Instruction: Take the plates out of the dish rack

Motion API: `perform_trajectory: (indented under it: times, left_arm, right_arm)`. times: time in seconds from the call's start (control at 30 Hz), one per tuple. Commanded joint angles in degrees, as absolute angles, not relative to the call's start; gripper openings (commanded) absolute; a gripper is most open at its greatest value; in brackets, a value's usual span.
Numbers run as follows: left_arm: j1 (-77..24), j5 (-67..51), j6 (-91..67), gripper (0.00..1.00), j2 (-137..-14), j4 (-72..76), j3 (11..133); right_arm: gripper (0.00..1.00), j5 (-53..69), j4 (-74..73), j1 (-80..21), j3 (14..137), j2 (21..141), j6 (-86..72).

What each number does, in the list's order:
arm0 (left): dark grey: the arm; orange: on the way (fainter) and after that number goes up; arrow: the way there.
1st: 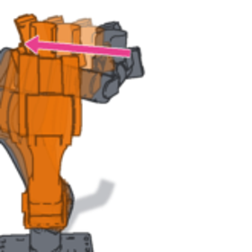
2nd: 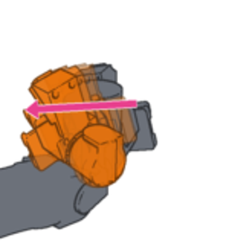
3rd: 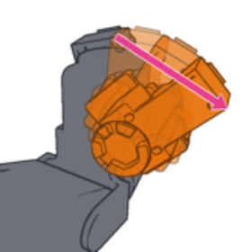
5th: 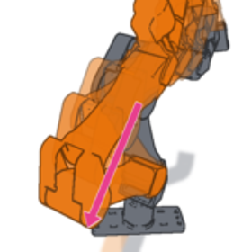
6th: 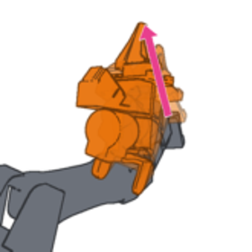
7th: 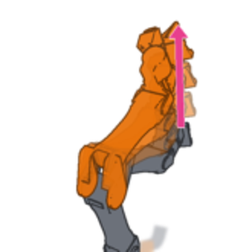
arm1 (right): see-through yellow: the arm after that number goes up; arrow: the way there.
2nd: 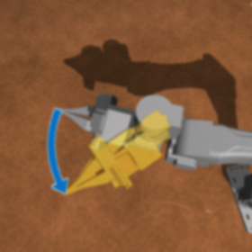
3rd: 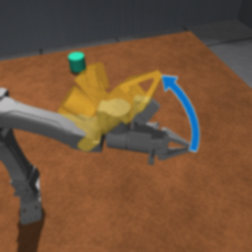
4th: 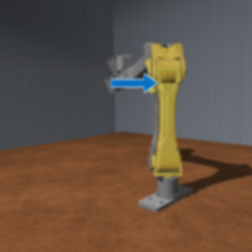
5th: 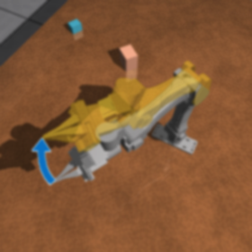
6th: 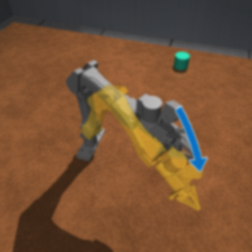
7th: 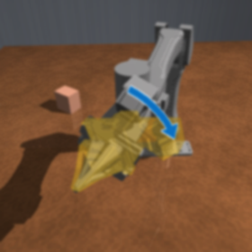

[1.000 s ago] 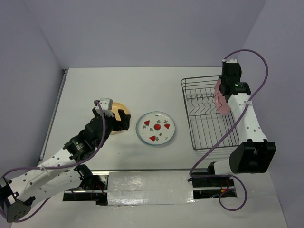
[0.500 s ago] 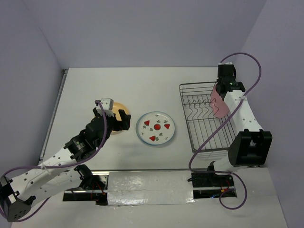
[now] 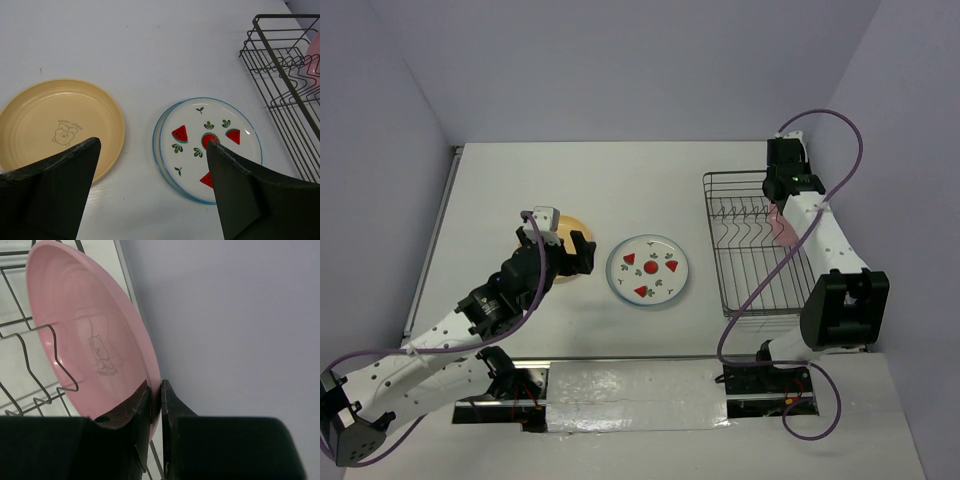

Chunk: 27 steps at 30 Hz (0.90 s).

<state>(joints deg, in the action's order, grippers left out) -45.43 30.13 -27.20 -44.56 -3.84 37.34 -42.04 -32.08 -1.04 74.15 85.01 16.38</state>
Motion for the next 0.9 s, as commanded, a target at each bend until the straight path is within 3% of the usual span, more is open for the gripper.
perform_trajectory:
  times: [0.0, 0.37, 0.6, 0.73, 0.87]
  left_arm:
    - [-45.6, 29.6, -27.1, 0.99, -44.6, -1.2, 38.1]
    - [-45.7, 27.6, -26.8, 0.98, -45.7, -0.7, 38.4]
    - [-45.6, 17.4, -29.8, 0.94, -54.2, 0.2, 42.9]
    - [-45.7, 14.3, -34.4, 0.85, -60.2, -0.5, 46.6]
    - [-47.5, 10.5, -35.1, 0.67, -66.1, 8.3, 46.1]
  right_arm:
    - [0.0, -47.3, -23.3, -3.2, 76.1, 84.2, 14.8]
    - [0.0, -51.2, -25.7, -4.8, 77.5, 88.4, 13.6]
    - [0.0, -49.0, -26.7, -4.7, 78.6, 87.7, 13.5]
    - [0.0, -46.7, -27.5, -4.7, 78.5, 87.5, 12.3]
    - [0.0, -44.4, -27.9, -4.7, 78.2, 87.3, 11.3]
